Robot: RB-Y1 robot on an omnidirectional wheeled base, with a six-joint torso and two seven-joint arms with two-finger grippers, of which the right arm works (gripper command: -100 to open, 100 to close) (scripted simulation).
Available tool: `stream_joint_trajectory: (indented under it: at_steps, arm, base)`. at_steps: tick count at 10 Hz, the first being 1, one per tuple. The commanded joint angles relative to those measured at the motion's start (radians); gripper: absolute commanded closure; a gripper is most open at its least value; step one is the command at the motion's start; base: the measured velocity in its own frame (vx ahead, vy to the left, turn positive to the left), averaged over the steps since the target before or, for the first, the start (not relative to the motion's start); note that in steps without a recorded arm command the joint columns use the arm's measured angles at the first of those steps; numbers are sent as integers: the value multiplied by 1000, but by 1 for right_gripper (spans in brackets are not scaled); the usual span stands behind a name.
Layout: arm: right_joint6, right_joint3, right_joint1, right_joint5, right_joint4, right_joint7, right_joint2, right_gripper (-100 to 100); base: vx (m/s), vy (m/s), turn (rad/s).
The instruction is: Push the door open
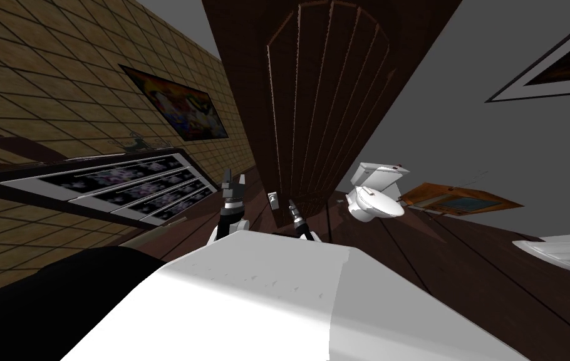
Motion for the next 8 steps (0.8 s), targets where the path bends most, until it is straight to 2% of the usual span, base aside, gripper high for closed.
stream_joint_trajectory:
  at_steps: [1,8]
  arm:
    - [1,6,-29,-32,21,15,-4,-100]
    - [-6,34,-155,-168,127,79,-7,-100]
  base:
    - [-50,-60,-34]
    - [-46,-49,-36]
